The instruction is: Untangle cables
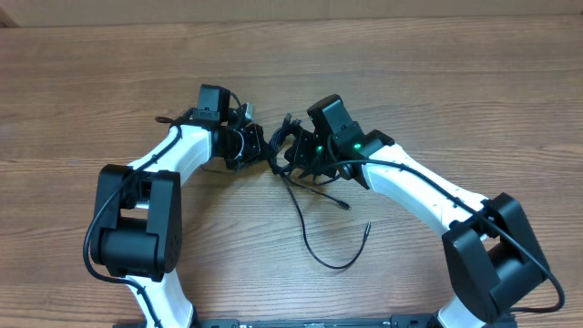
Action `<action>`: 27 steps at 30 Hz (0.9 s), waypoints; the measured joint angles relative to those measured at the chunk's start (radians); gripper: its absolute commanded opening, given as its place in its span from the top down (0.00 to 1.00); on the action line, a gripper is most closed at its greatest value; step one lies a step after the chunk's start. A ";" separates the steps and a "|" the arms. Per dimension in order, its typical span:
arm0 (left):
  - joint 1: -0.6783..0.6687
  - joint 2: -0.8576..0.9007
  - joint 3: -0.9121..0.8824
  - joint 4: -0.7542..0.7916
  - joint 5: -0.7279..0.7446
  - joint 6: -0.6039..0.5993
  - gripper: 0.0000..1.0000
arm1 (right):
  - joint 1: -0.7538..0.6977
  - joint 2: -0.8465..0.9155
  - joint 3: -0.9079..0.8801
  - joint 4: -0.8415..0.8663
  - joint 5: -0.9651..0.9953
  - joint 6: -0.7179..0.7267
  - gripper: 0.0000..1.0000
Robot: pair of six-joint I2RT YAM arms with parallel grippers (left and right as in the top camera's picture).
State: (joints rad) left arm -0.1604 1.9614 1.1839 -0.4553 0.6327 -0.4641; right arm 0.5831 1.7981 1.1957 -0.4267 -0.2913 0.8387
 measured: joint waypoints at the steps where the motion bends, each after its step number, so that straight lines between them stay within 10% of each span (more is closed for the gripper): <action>1: 0.000 0.000 0.000 0.000 0.005 0.000 0.96 | 0.000 0.000 0.000 0.000 0.001 -0.001 0.92; 27: 0.000 0.000 0.000 0.000 -0.073 0.002 0.96 | 0.000 0.000 -0.001 0.008 -0.251 -0.143 0.96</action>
State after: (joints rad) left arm -0.1608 1.9614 1.1839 -0.4549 0.5598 -0.4622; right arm 0.5831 1.7981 1.1950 -0.4191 -0.5426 0.6952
